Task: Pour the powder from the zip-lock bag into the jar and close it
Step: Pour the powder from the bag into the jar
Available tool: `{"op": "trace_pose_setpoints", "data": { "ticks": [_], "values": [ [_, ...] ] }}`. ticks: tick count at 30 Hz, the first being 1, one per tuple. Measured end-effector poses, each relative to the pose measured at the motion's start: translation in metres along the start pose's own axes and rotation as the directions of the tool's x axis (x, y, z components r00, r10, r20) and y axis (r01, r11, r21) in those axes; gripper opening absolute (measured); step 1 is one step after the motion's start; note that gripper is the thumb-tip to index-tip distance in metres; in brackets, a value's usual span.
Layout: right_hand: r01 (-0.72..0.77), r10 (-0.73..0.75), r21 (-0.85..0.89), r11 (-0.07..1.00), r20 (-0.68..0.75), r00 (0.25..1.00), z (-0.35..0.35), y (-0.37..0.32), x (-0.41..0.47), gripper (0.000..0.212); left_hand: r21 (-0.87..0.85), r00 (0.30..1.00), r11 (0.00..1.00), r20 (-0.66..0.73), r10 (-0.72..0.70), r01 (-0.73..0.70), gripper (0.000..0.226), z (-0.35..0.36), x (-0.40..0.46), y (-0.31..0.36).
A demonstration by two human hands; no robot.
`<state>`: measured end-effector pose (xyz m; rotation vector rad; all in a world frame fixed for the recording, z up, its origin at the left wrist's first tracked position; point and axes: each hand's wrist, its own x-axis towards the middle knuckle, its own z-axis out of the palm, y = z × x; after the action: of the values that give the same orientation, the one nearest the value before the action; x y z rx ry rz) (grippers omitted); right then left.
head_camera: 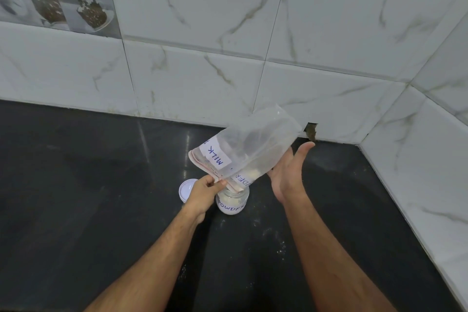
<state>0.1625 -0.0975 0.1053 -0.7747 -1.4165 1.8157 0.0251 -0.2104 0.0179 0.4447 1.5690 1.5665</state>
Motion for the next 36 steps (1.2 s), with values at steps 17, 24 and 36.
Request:
{"op": "trace_pose_setpoints", "data": {
  "ticks": [17, 24, 36],
  "values": [
    [0.123, -0.101, -0.118, 0.985, 0.176, 0.979, 0.023, 0.012, -0.014, 0.101, -0.1, 0.997, 0.994, -0.064, -0.04, 0.034, 0.017, 0.007, -0.004, 0.002],
    [0.15, -0.122, -0.167, 0.975, 0.168, 0.978, 0.026, 0.01, -0.012, 0.096, -0.089, 0.997, 0.996, -0.069, -0.026, 0.02, 0.022, 0.006, -0.003, 0.0],
    [0.063, -0.057, -0.043, 0.997, 0.112, 0.992, 0.033, 0.02, -0.009, 0.114, -0.1, 0.995, 0.995, -0.097, 0.016, -0.026, 0.014, 0.007, -0.003, -0.001]
  ]
}}
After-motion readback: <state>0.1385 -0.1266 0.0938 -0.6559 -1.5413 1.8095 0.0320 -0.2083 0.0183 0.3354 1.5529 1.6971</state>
